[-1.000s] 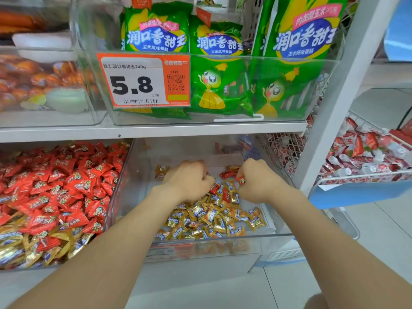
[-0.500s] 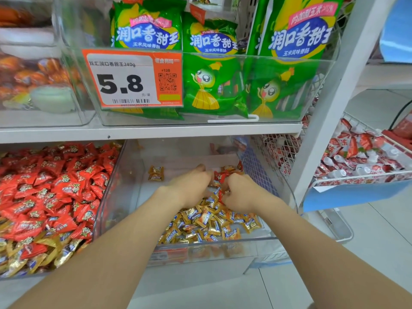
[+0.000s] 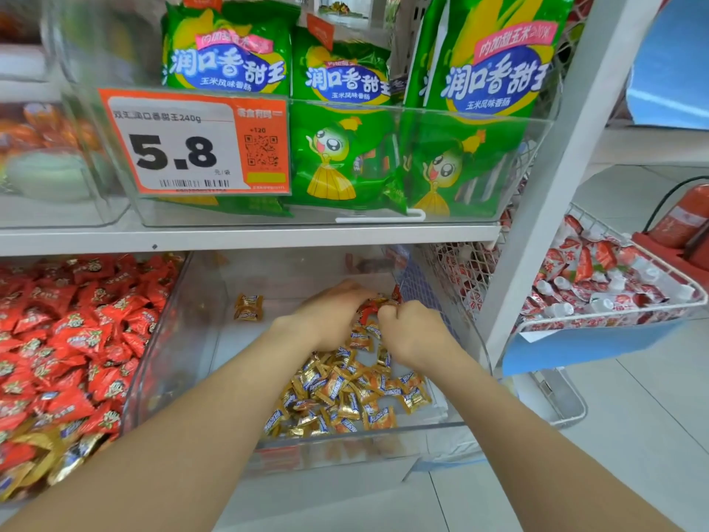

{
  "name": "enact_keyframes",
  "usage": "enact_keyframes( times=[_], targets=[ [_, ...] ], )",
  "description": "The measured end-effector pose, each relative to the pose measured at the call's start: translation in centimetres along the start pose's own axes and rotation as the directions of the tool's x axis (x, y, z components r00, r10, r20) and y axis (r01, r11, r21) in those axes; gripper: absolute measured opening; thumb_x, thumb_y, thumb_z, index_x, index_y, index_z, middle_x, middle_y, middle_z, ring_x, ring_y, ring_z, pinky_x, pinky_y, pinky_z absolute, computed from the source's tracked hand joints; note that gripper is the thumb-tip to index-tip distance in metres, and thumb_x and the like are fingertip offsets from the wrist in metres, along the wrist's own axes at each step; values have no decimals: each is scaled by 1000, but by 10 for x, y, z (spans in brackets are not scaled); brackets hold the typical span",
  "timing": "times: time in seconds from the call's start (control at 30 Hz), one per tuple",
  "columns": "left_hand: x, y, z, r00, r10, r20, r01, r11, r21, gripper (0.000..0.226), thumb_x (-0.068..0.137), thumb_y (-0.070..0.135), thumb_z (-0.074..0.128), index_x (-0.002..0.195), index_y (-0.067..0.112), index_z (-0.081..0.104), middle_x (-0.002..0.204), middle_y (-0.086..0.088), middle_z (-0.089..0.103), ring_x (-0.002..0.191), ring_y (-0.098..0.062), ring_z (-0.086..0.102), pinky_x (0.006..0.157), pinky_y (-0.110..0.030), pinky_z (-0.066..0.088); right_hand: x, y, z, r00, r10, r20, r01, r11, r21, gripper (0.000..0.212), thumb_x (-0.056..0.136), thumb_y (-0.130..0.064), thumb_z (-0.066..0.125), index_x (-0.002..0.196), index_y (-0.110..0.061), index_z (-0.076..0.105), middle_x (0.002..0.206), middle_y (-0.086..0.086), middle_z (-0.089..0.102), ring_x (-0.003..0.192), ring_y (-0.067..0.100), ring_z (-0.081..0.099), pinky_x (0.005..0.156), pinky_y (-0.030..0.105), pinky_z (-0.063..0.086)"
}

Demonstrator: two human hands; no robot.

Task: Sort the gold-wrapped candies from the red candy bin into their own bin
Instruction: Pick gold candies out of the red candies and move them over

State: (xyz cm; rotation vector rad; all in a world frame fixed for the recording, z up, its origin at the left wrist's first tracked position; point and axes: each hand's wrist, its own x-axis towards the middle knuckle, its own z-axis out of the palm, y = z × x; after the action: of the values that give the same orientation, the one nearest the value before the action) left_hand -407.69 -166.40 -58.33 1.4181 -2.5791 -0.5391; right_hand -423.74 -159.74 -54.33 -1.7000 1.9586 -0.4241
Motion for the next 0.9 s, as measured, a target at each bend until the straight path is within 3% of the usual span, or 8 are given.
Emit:
enact_keyframes(
  times=[0.1,0.23,0.33,0.4,0.5,0.67,0.8,0.9],
  targets=[
    [4,-2,8,998,-2,70,-3,998,68,75,97,-1,59,155,42,39,137,-1,51,116,-28,60,95,-45,55,1,5,7,1000,12,-8,-13,998,-53,39,103,-8,50,68,-12,36,75,10,44,59,23,36,48,30,29],
    [7,-4,7,997,-64,42,59,992,116,29,102,18,63,130,28,60,122,-2,56,109,-27,61,92,-45,54,10,8,11,998,-7,-62,5,1000,-27,31,89,3,51,66,-12,37,67,4,32,63,25,31,47,34,24],
    [1,-3,1,995,-86,55,78,988,130,23,103,30,64,123,21,57,116,-4,56,106,-28,59,91,-43,52,15,6,15,993,-36,-113,29,997,-70,35,93,-1,48,63,-13,33,65,5,35,55,22,30,46,34,21],
    [-3,-5,-2,991,-114,67,105,987,124,23,104,34,62,120,16,59,114,-7,58,106,-29,59,91,-43,52,19,4,17,991,-77,-110,58,985,-164,32,98,0,50,69,-9,39,76,11,49,62,26,43,50,33,30],
    [-7,-12,-5,989,-143,47,138,986,95,24,107,33,55,107,10,60,103,-9,59,100,-32,60,87,-42,52,23,-2,19,991,-109,-74,81,948,-307,10,96,8,55,97,-2,58,105,20,54,90,40,61,71,40,46],
    [-24,-13,-22,976,-205,-75,202,978,-49,22,109,32,47,99,12,49,102,-13,57,95,-35,56,79,-41,46,33,-8,29,989,-128,-67,91,912,-399,19,99,1,62,118,1,63,124,22,57,109,43,64,84,46,53],
    [-54,7,-39,958,-193,-211,191,981,-30,20,109,31,49,98,15,45,93,-5,47,86,-29,49,74,-36,36,38,-11,31,993,-106,-42,80,907,-413,21,99,-4,63,119,-1,61,122,22,60,110,40,65,79,39,51],
    [-85,28,-50,955,-197,-221,184,980,-78,20,109,32,50,99,15,51,93,-5,51,84,-31,54,73,-38,41,34,-15,33,993,-120,11,114,911,-395,16,96,-8,66,110,-5,59,118,21,63,107,37,67,72,32,43]
  ],
)
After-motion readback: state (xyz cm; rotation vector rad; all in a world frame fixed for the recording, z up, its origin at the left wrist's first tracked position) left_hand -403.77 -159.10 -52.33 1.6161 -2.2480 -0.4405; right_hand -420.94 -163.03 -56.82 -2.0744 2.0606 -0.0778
